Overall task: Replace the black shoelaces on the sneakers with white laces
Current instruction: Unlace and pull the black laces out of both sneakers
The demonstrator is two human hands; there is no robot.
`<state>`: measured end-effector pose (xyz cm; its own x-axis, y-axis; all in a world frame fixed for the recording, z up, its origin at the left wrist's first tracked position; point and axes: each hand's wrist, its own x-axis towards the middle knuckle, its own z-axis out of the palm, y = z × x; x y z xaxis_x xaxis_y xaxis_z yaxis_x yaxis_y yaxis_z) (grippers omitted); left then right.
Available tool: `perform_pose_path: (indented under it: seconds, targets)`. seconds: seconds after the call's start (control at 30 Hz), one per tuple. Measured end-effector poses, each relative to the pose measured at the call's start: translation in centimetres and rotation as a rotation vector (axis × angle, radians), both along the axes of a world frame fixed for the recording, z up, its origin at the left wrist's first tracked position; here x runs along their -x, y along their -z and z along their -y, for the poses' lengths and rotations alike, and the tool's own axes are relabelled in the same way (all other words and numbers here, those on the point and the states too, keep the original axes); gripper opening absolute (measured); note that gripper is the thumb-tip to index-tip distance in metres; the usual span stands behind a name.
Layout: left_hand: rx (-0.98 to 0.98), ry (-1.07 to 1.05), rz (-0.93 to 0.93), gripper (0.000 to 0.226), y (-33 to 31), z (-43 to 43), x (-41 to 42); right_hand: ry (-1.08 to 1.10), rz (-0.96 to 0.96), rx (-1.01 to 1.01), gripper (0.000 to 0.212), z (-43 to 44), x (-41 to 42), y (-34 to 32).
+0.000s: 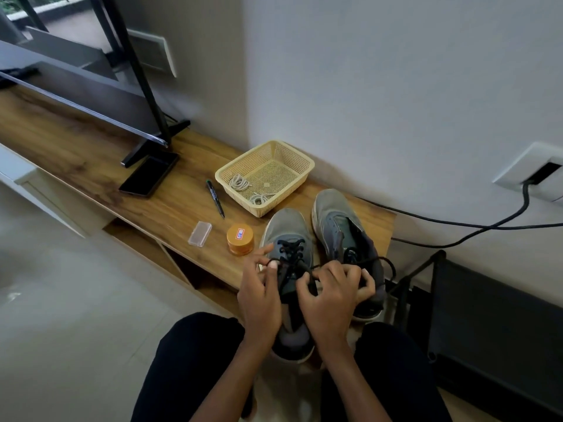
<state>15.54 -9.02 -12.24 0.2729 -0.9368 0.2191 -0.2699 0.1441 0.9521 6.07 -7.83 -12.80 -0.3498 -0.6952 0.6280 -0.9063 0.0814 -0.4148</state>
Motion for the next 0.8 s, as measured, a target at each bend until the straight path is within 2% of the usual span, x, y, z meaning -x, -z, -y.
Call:
perform_pose_path:
  seconds: [0.17, 0.23, 0.27, 0.37, 0.43, 0.53, 0.8]
  targets:
    - [-0.276, -0.105, -0.449, 0.009, -0.7, 1.5, -0.8, 0.002, -0.007, 0.014, 0.019, -0.1, 0.2, 0.3]
    - [-0.264, -0.05, -0.462, 0.018, -1.3, 1.6, -1.0, -0.003, -0.001, 0.024, 0.018, -0.1, 0.2, 0.3]
    - [-0.182, -0.015, -0.364, 0.024, -1.5, 1.6, -1.2, -0.007, 0.001, 0.027, 0.017, -0.1, 0.2, 0.2]
    - [0.133, 0.156, 0.157, 0.026, -1.3, 1.8, -1.8, -0.012, 0.008, 0.021, 0.016, -0.1, 0.2, 0.2]
    - [0.188, 0.251, 0.411, 0.022, -0.6, 2.0, -1.8, -0.009, 0.002, 0.016, 0.017, -0.1, 0.2, 0.2]
    - [0.188, 0.27, 0.532, 0.019, -0.4, 1.9, -1.5, -0.011, -0.004, 0.018, 0.019, -0.1, 0.3, 0.3]
    - [0.214, 0.323, 0.632, 0.025, 0.1, 2.6, -2.0, -0.028, 0.025, 0.024, 0.018, -0.2, 0.4, 0.3]
